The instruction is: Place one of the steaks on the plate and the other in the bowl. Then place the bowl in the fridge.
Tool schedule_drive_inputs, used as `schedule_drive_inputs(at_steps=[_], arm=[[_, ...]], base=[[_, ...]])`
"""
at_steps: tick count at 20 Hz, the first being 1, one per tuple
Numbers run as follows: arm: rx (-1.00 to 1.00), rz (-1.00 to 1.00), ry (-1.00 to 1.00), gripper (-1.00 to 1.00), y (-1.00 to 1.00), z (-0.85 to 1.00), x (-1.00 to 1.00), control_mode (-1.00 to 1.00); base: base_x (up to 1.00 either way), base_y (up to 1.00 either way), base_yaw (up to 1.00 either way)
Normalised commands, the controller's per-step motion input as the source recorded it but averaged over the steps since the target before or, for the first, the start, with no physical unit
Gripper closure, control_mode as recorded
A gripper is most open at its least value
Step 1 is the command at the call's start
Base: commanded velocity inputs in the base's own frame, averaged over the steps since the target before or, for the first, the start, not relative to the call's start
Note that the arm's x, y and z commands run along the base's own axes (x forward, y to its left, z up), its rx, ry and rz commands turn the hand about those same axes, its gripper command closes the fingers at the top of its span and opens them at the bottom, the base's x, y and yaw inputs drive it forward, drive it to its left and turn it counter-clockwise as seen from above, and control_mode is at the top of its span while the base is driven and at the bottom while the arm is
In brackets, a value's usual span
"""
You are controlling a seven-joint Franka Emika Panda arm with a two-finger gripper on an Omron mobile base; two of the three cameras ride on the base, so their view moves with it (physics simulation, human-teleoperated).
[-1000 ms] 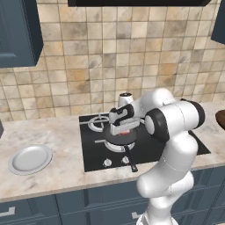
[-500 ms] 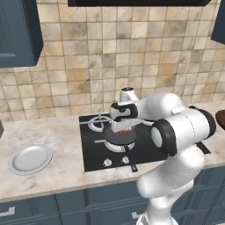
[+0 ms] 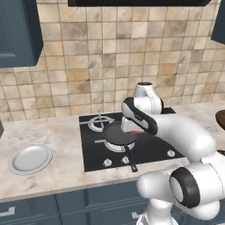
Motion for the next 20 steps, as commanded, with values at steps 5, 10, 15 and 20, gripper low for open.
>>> schedule_drive_inputs(at_steps=[5,10,15,20], arm=[[0.02,-0.1,0.0,1.0,-0.24,0.07,-0.61,-1.0],[0.0,0.0,0.0,1.0,0.0,0.0,0.0,-1.0],[0.0,0.0,0.0,1.0,0.11,0.0,-0.03,1.0],[0.0,0.0,0.0,1.0,0.0,0.0,0.0,1.0]], base=[[0.0,0.0,0.0],[0.0,0.0,0.0],[-0.06,0.2,0.0],[-0.12,0.85,-0.01]])
